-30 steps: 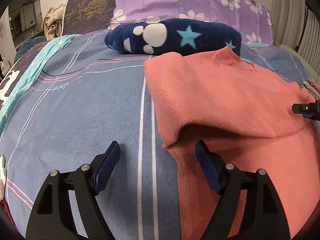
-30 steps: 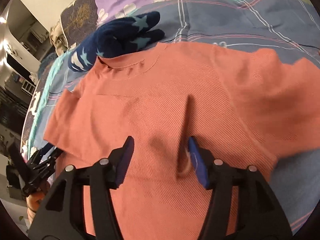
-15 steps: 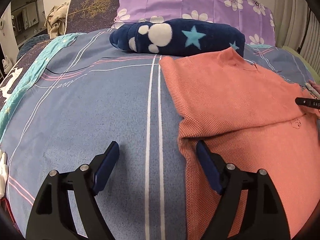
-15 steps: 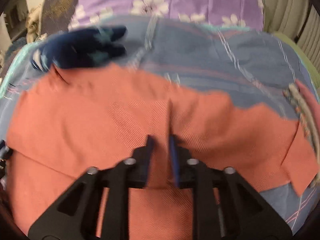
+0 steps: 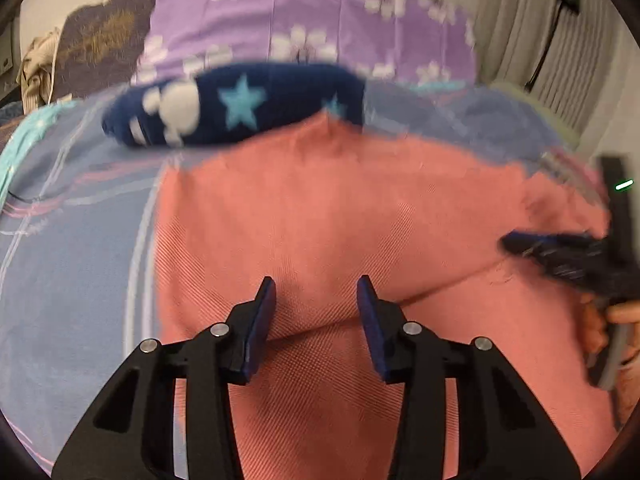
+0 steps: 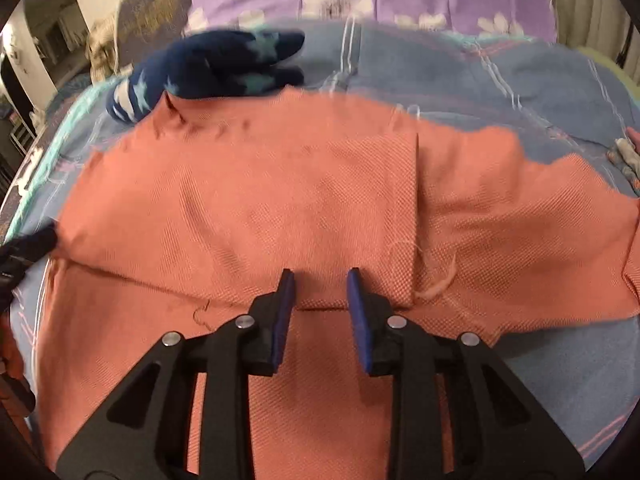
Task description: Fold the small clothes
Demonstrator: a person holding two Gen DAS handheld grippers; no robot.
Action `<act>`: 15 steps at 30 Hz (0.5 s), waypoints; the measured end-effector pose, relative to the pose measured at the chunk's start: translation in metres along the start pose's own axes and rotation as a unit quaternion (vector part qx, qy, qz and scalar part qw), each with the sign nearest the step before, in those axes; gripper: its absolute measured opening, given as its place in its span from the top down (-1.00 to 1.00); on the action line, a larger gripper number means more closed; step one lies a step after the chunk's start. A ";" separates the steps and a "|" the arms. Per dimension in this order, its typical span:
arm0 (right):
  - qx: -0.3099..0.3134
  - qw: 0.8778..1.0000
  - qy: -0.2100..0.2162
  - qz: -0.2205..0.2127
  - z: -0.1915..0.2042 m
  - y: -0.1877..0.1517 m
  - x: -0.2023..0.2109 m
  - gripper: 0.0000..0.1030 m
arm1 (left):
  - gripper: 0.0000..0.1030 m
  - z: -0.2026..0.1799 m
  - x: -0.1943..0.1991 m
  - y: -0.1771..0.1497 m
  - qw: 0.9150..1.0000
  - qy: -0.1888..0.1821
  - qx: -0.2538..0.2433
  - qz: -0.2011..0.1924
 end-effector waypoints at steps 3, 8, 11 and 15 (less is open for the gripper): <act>0.025 0.999 -0.038 -0.027 -0.008 -0.003 0.026 0.32 | -0.03 -0.001 -0.009 -0.007 1.000 0.004 -0.007 -0.012; 0.079 0.966 -0.238 -0.067 -0.084 -0.001 0.057 0.02 | -0.12 0.000 -0.009 -0.010 1.000 -0.002 -0.009 -0.011; 0.084 0.944 -0.316 -0.037 -0.133 -0.012 0.052 0.02 | -0.16 -0.004 -0.010 -0.009 1.000 0.007 -0.019 -0.010; 0.060 0.940 -0.335 -0.003 -0.183 -0.037 0.042 0.05 | -0.19 -0.003 -0.011 -0.008 1.000 0.005 -0.020 -0.010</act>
Point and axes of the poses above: each gripper's, at about its wrist camera, not at the fingertips, and x roughly against the way its jaws point, z to its left, y to its top, the point moved 4 cm from there along -x, roughly the way its jaws point, and after that the axes turned 5 degrees about -y, right-handed, at the moved point
